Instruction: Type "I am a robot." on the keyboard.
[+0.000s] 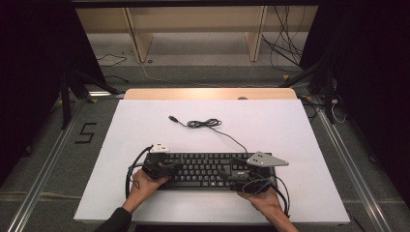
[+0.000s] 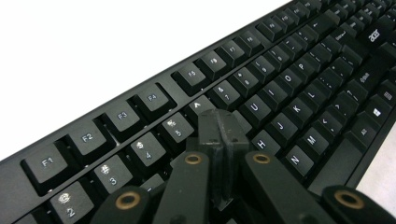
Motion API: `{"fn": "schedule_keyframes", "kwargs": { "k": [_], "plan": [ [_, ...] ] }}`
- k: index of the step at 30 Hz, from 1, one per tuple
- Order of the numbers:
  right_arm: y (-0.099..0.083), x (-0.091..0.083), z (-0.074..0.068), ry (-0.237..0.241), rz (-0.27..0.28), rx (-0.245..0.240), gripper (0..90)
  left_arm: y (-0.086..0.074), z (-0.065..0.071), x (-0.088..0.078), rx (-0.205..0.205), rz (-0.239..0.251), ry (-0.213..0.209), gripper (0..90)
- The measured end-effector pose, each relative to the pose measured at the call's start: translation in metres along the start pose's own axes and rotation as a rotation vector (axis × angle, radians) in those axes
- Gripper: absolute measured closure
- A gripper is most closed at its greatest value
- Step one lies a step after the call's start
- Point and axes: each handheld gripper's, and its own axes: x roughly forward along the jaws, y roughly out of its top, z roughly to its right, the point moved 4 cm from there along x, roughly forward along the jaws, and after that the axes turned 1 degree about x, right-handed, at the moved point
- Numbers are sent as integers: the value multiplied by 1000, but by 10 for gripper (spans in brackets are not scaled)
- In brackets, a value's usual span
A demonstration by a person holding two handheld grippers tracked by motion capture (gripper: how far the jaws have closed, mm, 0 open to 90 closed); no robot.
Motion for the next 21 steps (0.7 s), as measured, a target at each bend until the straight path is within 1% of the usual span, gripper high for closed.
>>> {"fn": "schedule_keyframes", "kwargs": {
  "k": [1,4,7,8,9,14,16,18,21],
  "plan": [
    [0,0,0,0,0,0,287,1,0,-2,1,13,-1,889],
    [0,0,1,0,0,1,287,2,-1,-8,-3,31,-1,882],
    [0,0,1,0,0,2,287,4,-3,-13,-17,59,-12,877],
    [0,0,0,0,0,1,287,4,-3,-15,-24,63,-16,875],
    [0,0,0,1,-2,1,287,4,-3,-16,-21,66,-20,874],
    [-1,1,-1,2,-5,0,287,4,-2,-20,-35,89,-36,845],
    [-1,1,-1,2,-4,0,287,4,-3,-23,-35,98,-41,818],
    [-1,2,-1,3,-6,1,287,4,-3,-26,-47,113,-45,781],
    [-1,2,-1,3,-8,1,287,4,-4,-31,-56,141,-57,703]
  ]
}}
